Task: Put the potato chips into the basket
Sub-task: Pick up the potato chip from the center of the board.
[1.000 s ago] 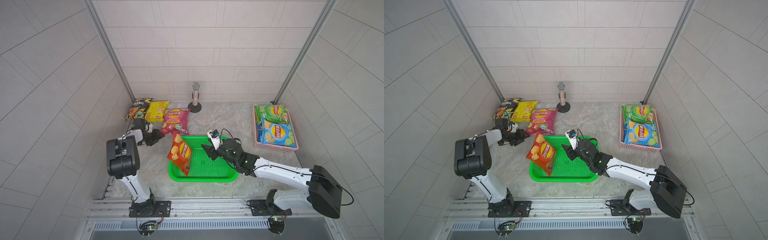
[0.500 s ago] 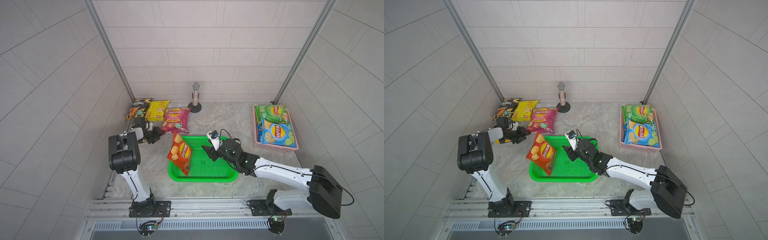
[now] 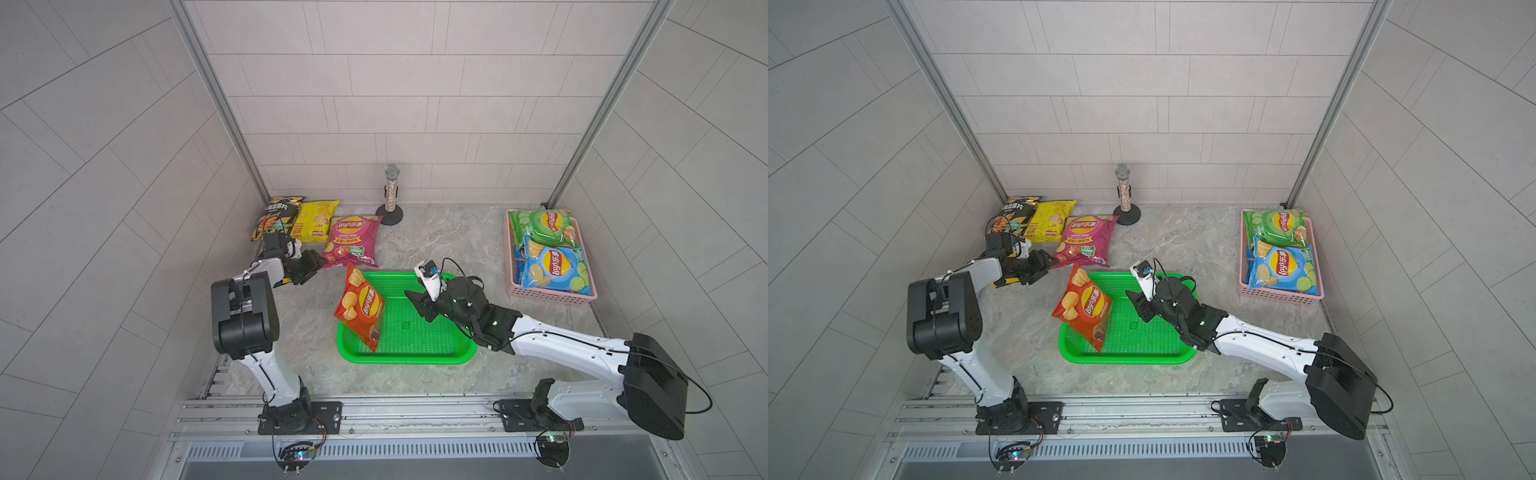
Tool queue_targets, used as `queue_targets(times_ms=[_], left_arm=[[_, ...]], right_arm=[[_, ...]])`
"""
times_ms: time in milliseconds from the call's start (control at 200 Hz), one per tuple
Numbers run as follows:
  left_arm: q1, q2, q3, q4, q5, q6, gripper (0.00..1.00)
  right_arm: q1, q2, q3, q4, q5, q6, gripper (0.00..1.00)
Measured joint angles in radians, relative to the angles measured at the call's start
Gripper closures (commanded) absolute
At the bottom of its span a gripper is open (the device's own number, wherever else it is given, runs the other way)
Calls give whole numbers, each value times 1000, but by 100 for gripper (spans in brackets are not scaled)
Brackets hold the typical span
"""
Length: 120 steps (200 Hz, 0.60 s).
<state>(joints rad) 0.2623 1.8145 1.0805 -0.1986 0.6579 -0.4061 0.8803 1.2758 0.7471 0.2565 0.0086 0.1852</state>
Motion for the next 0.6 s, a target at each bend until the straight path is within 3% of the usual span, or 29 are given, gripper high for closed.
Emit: queue_targets(times_ms=[180, 295, 430, 520, 600], left_arm=[[0, 59, 34, 3, 10, 2, 36], [0, 95, 53, 6, 35, -4, 42], [0, 114, 60, 17, 69, -13, 63], [0, 117, 60, 27, 87, -25, 68], [0, 117, 60, 36, 99, -23, 83]], right_arm=[[0, 0, 0, 0, 0, -3, 44], [0, 0, 0, 0, 0, -8, 44], [0, 0, 0, -8, 0, -14, 44], [0, -2, 0, -17, 1, -20, 44], [0, -3, 0, -20, 1, -21, 44]])
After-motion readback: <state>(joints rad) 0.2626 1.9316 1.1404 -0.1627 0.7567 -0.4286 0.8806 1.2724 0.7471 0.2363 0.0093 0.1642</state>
